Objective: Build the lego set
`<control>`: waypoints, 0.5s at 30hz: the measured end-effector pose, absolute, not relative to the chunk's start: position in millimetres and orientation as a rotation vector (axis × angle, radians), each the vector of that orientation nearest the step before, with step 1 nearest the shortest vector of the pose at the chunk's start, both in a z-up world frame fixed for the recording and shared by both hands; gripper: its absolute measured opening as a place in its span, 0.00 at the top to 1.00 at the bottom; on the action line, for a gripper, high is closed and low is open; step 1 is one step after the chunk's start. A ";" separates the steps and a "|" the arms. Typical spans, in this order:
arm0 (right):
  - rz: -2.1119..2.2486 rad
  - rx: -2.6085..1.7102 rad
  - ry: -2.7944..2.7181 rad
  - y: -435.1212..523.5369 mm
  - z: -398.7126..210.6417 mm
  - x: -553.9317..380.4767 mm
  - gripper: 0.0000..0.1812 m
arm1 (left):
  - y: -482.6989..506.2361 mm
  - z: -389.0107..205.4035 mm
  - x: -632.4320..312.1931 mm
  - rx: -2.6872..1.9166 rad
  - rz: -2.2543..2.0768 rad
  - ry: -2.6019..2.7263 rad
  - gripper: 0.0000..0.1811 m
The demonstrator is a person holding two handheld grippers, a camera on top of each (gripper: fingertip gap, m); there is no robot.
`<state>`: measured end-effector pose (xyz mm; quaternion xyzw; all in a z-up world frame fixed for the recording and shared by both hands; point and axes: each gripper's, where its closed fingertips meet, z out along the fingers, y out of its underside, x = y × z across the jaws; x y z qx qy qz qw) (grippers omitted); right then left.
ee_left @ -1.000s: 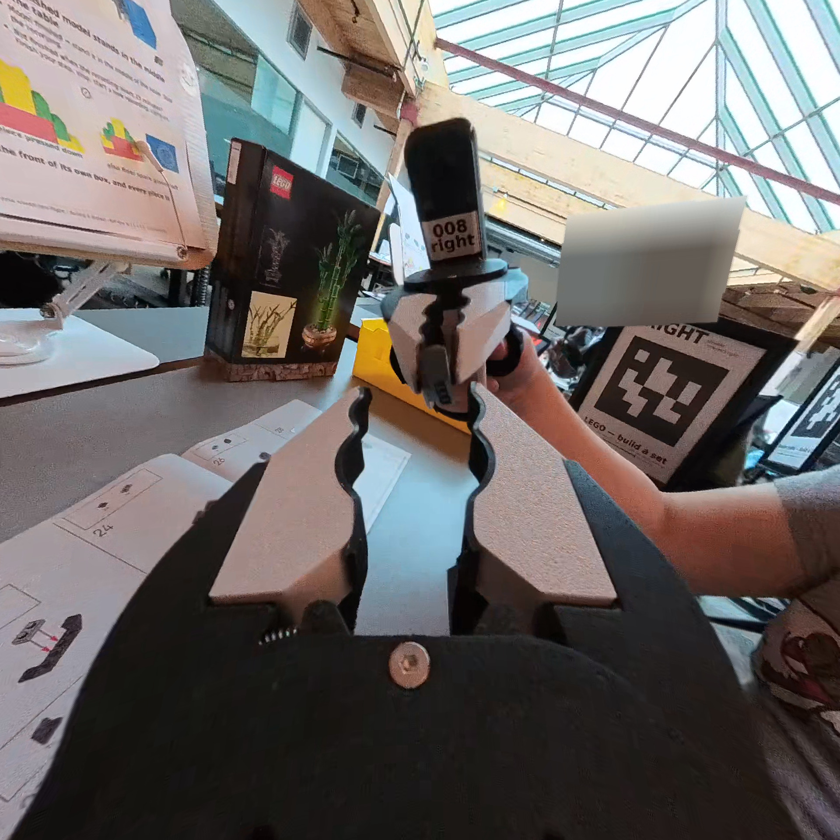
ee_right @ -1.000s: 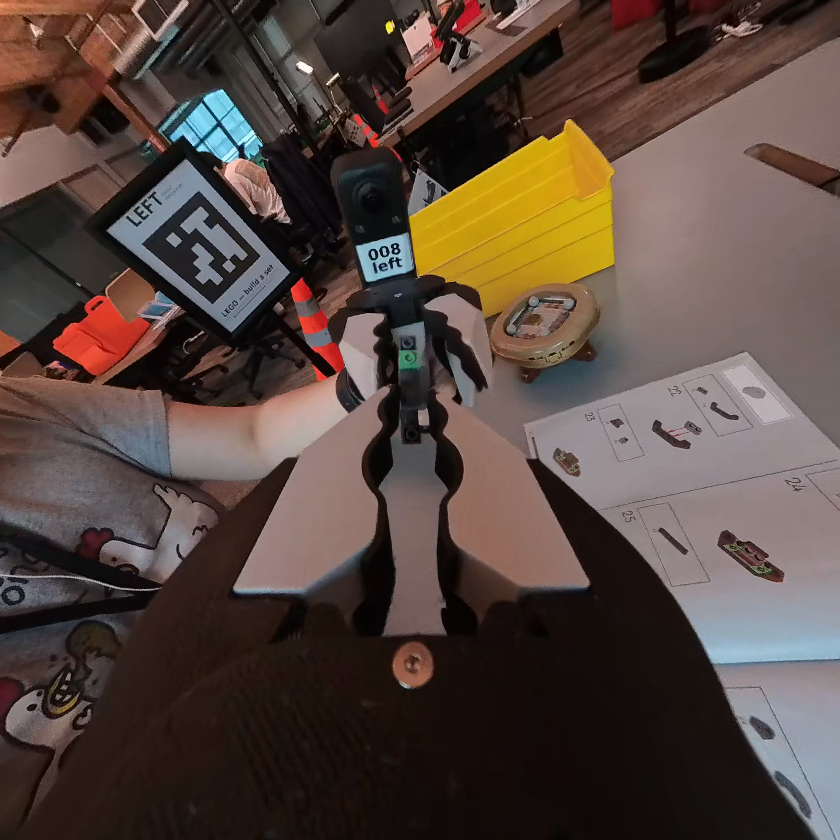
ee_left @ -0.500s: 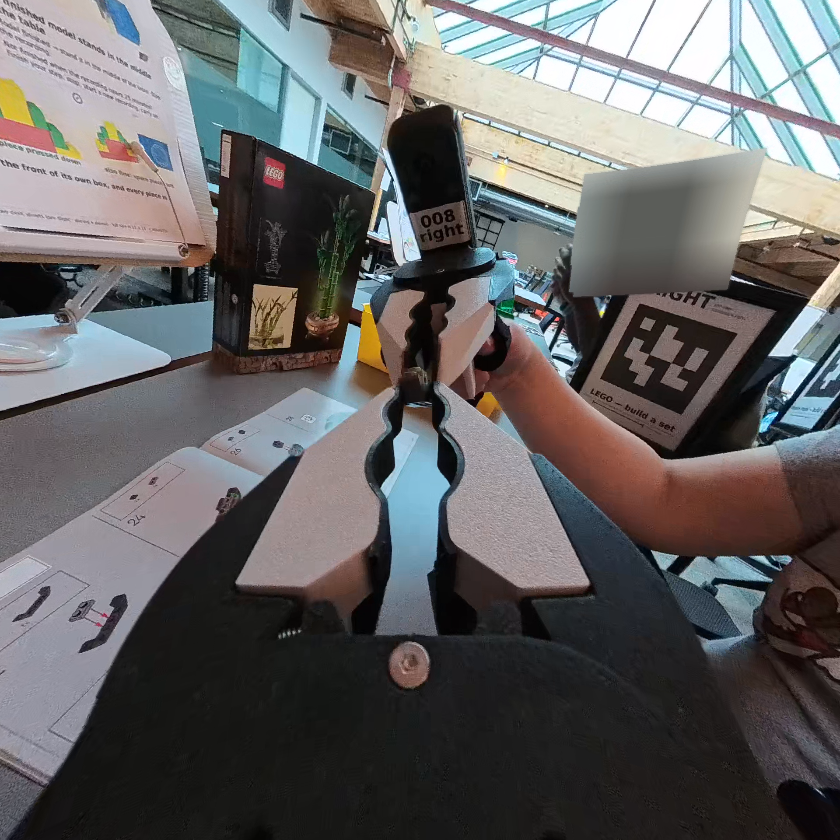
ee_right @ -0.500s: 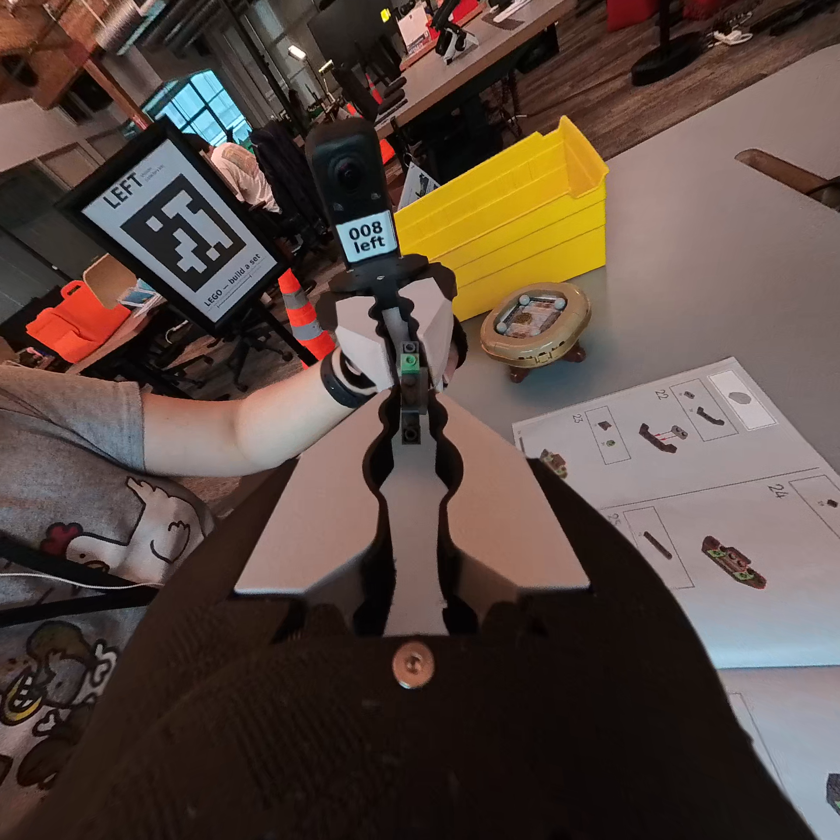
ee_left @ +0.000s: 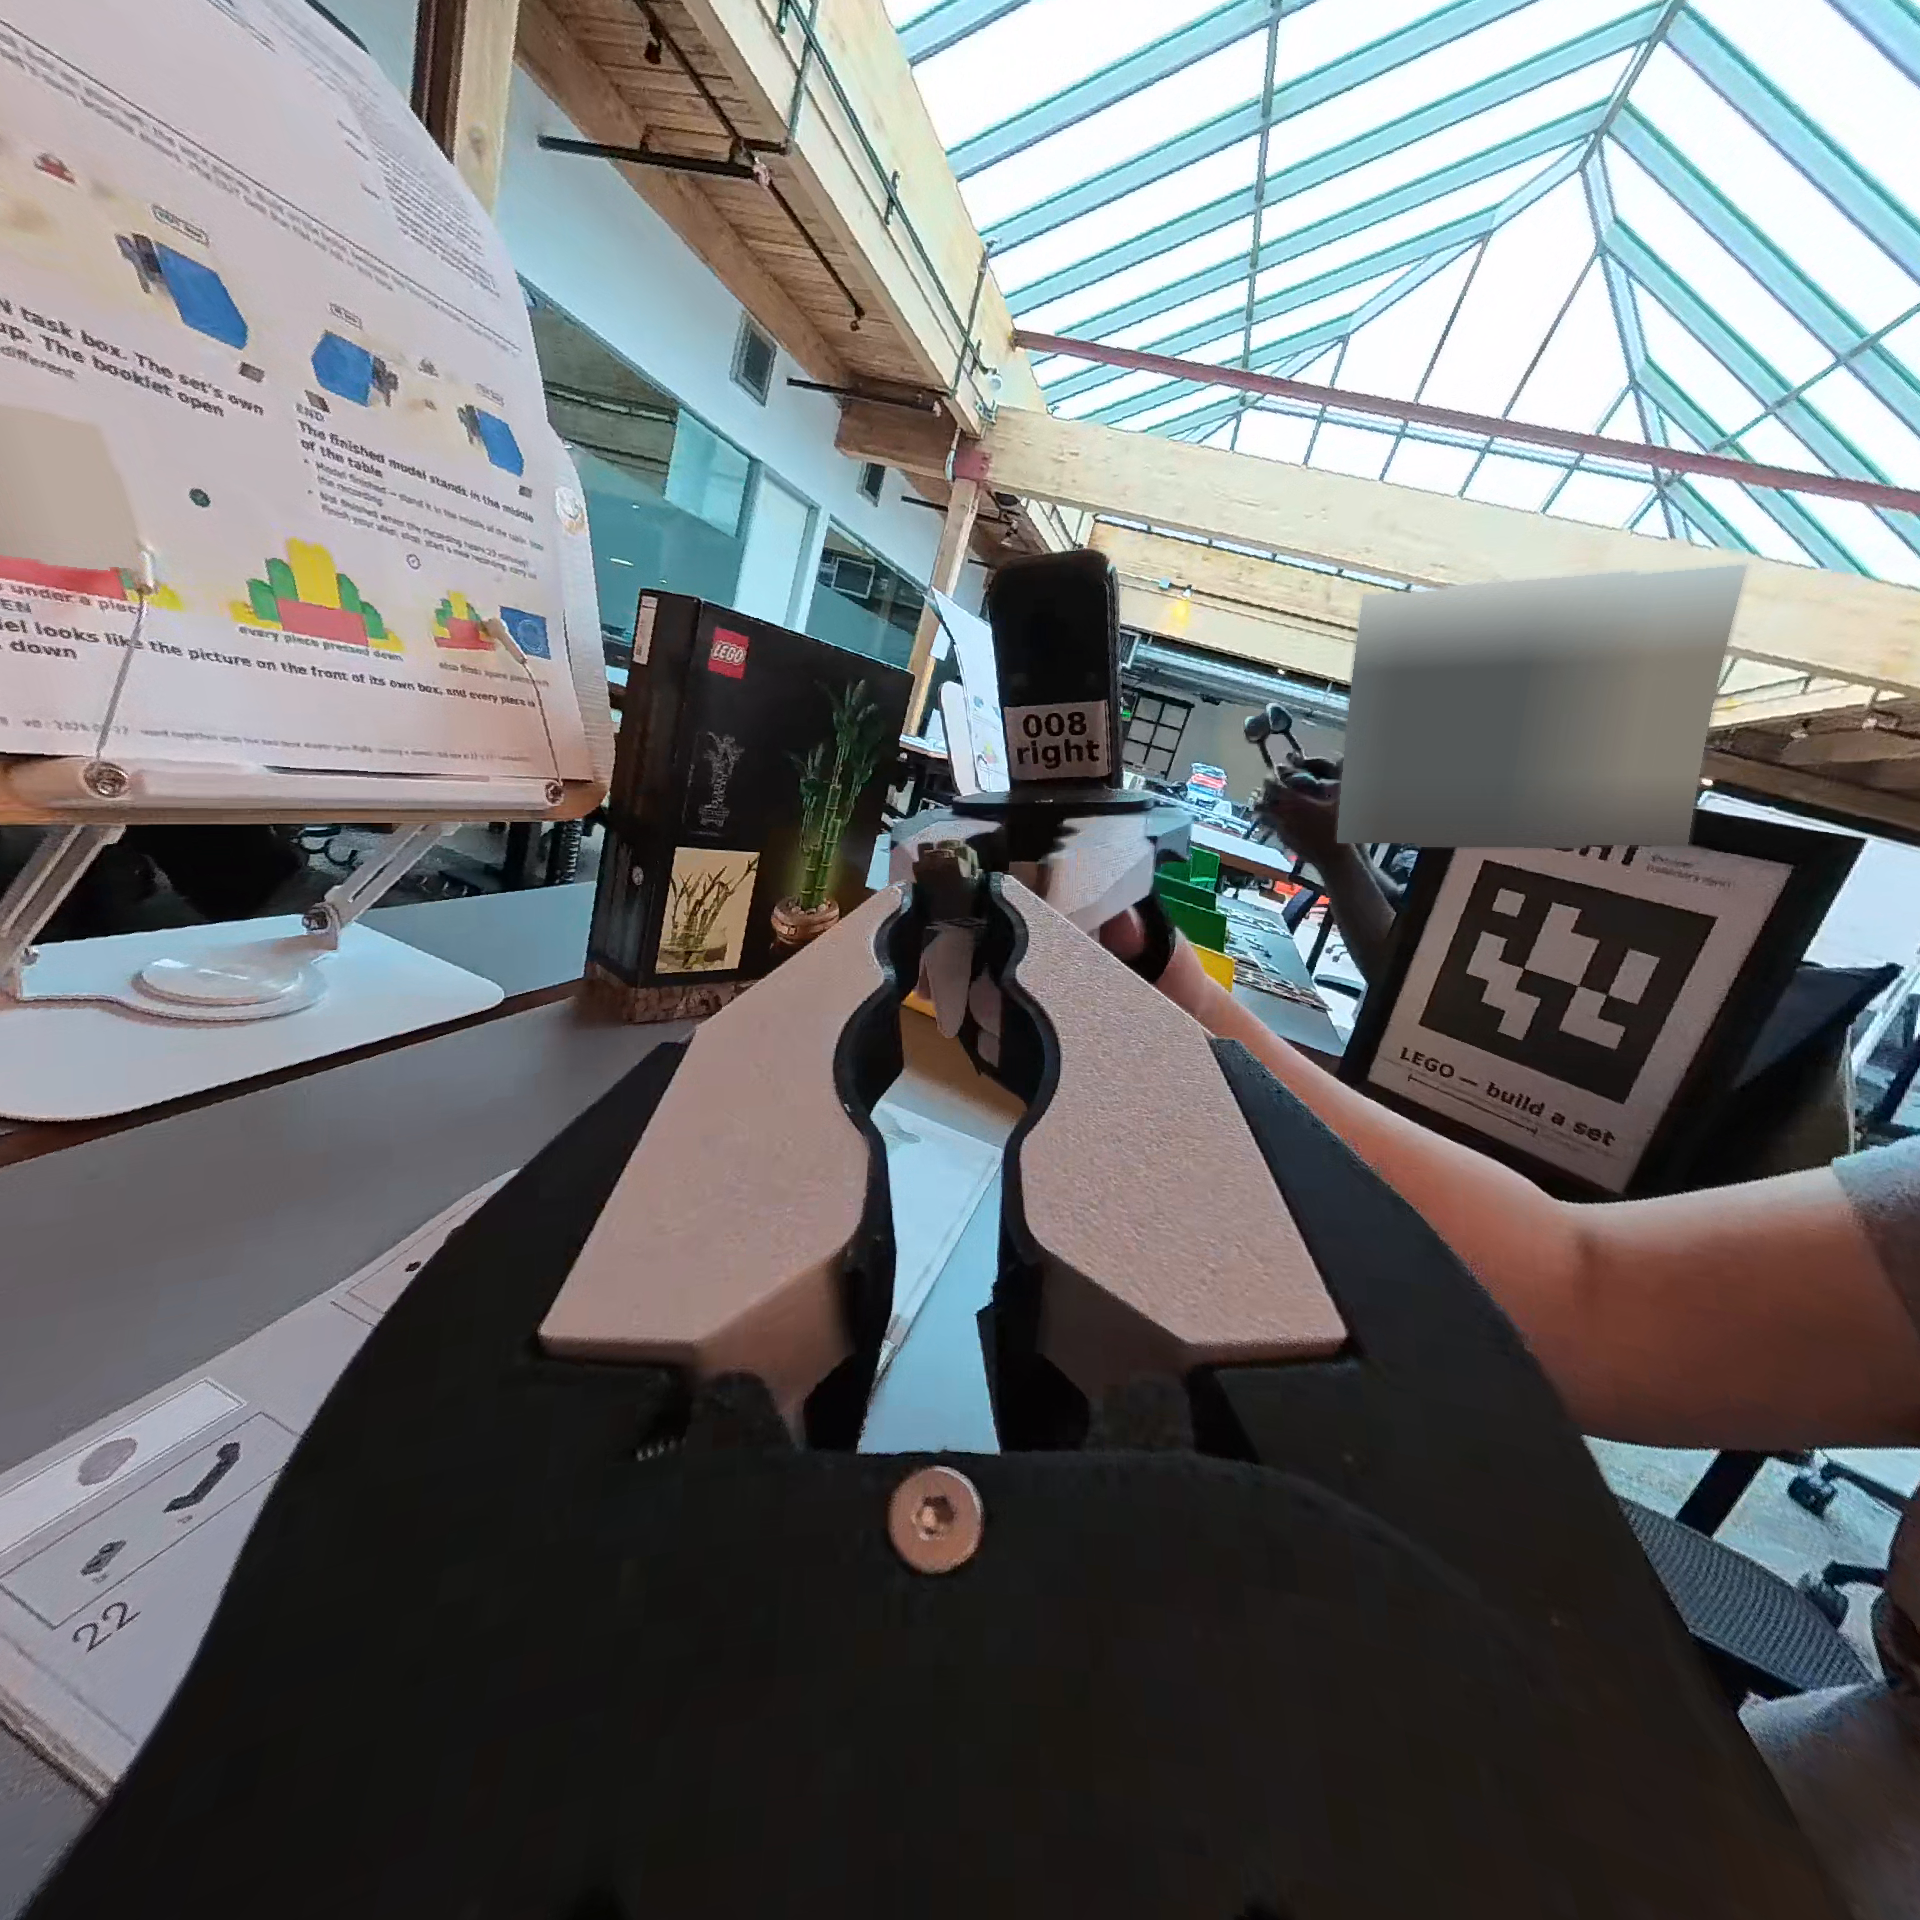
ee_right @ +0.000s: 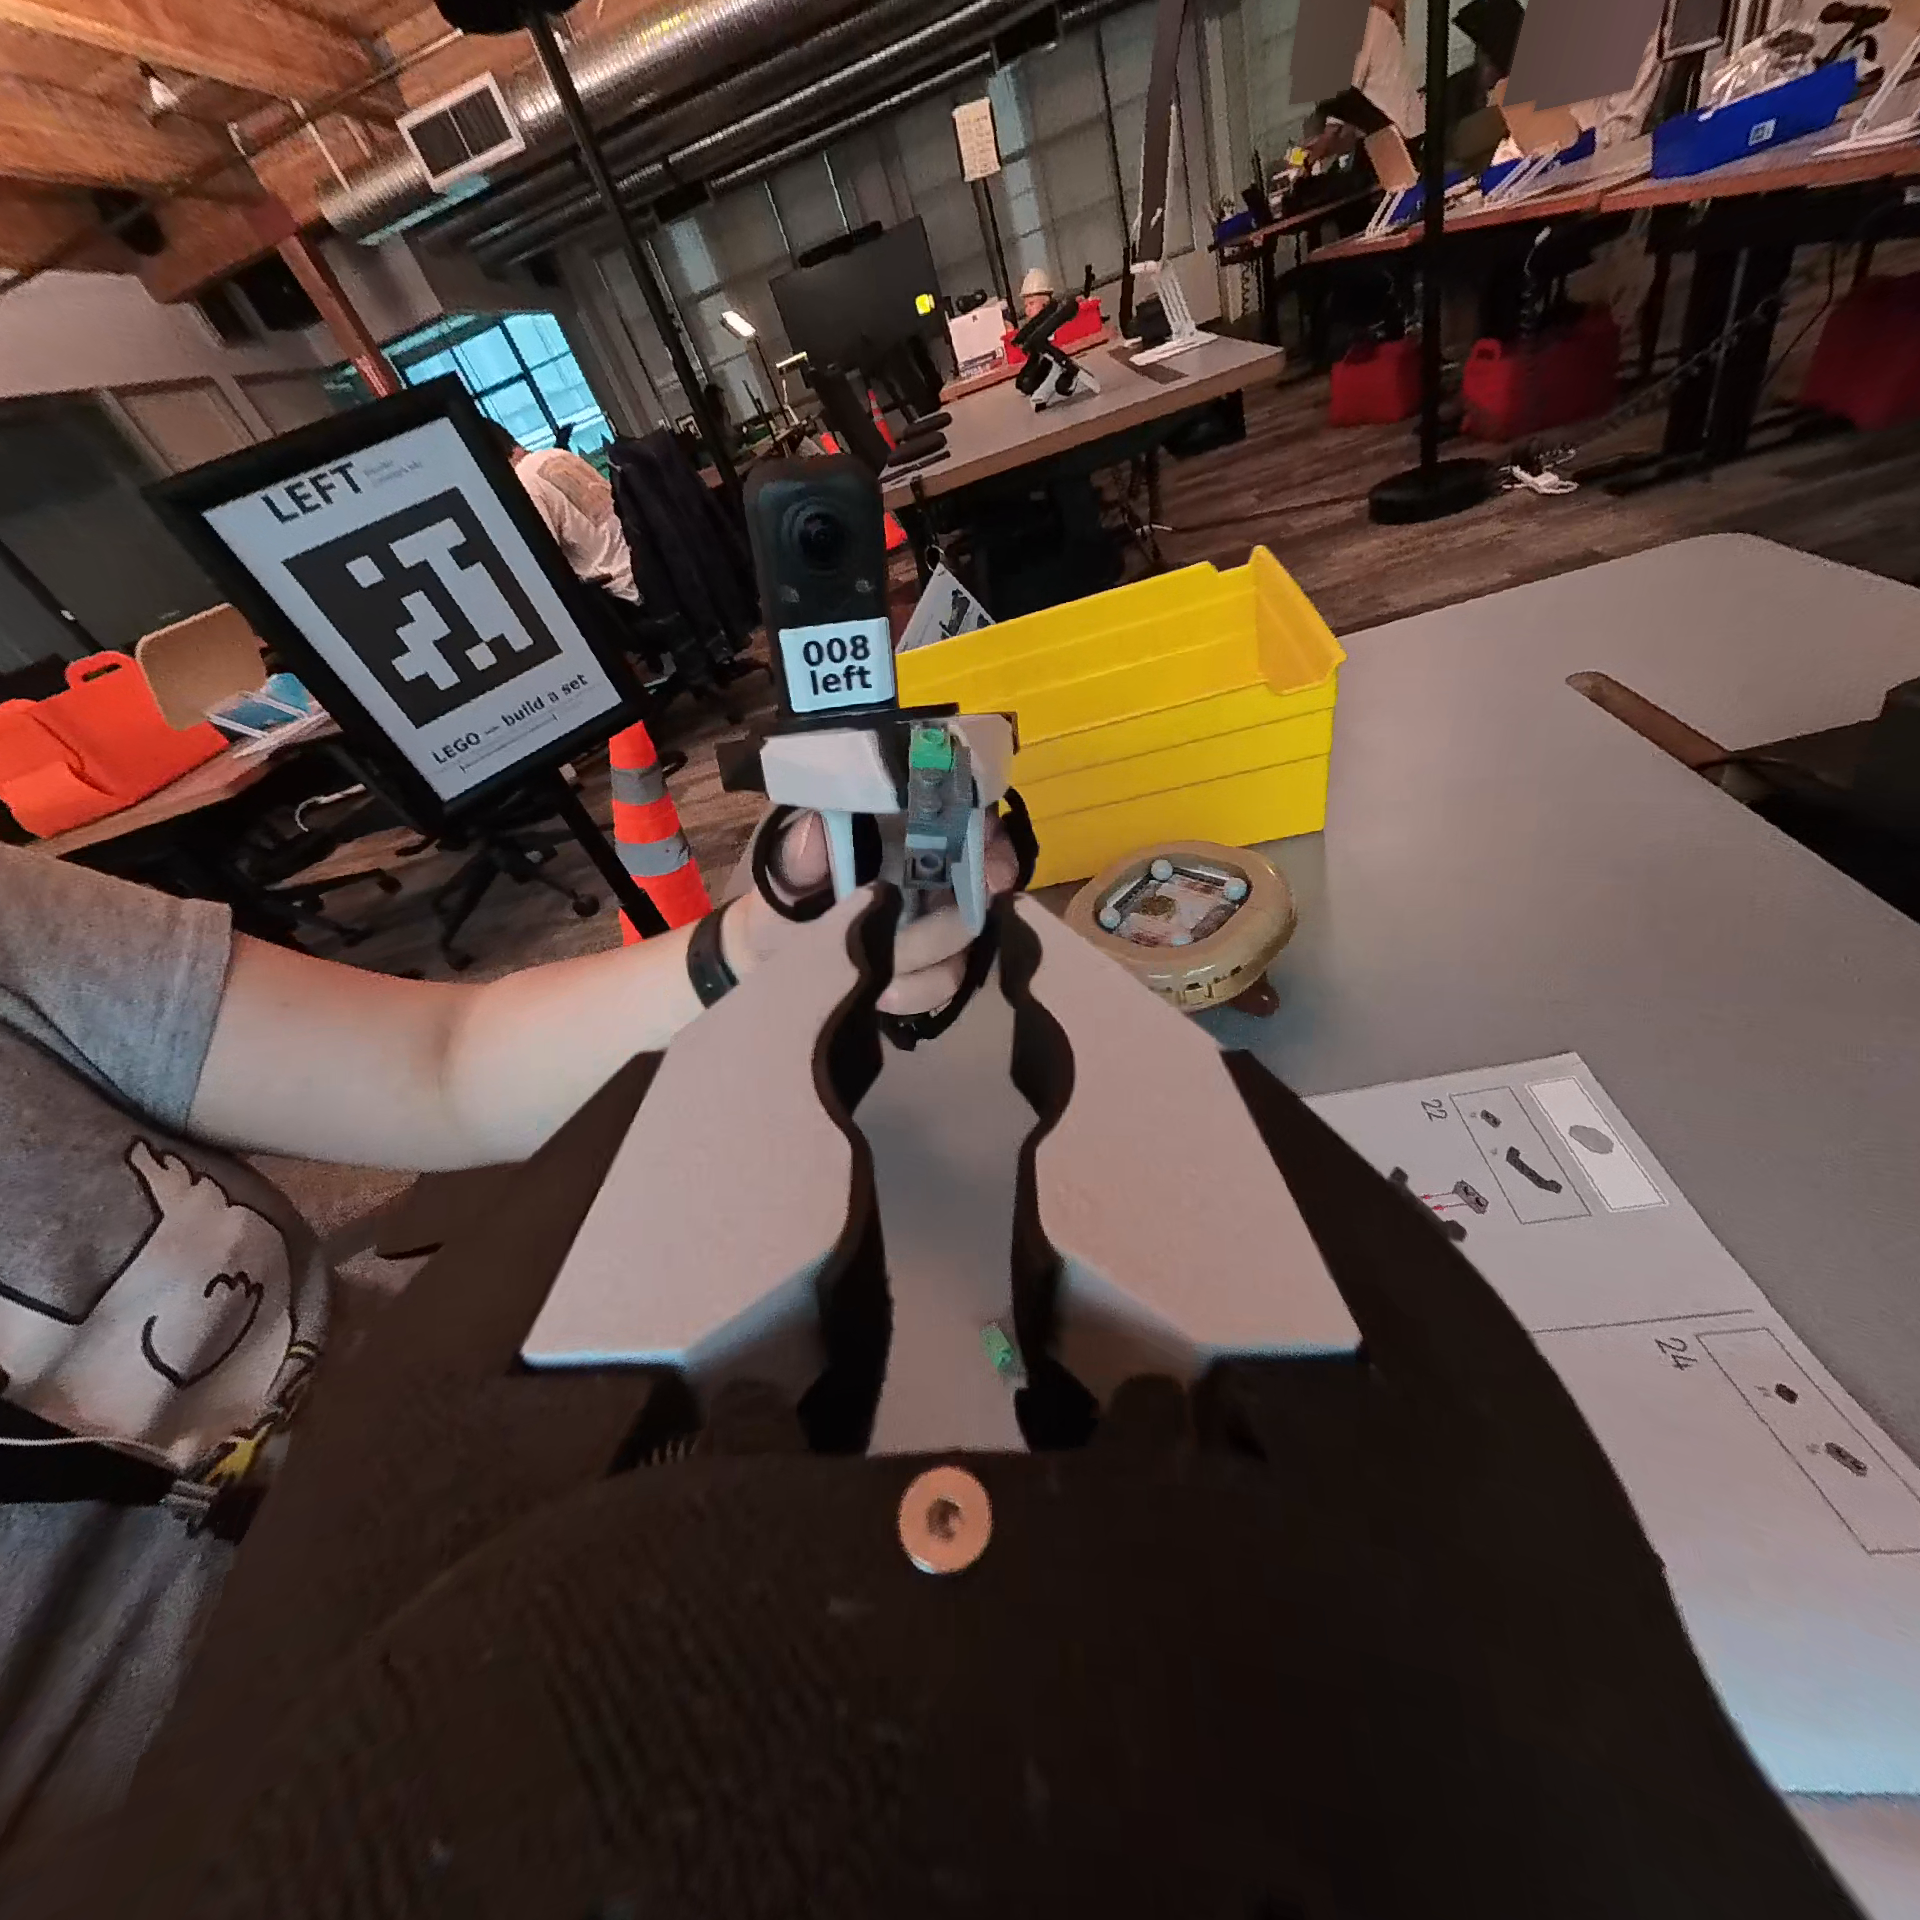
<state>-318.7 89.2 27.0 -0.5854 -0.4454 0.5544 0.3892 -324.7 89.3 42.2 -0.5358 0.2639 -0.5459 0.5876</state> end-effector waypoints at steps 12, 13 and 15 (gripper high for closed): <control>1.444 -1.476 -1.150 87.4 25.1 -313.3 0.97 | 88.5 31.9 -317.2 -1.297 -1.257 0.663 0.95; 1.442 -1.479 -1.153 87.4 24.7 -312.5 0.97 | 88.2 31.1 -316.3 -1.302 -1.264 0.667 0.94; 1.435 -1.483 -1.153 88.4 23.9 -311.6 0.97 | 88.4 28.3 -314.3 -1.319 -1.261 0.679 0.94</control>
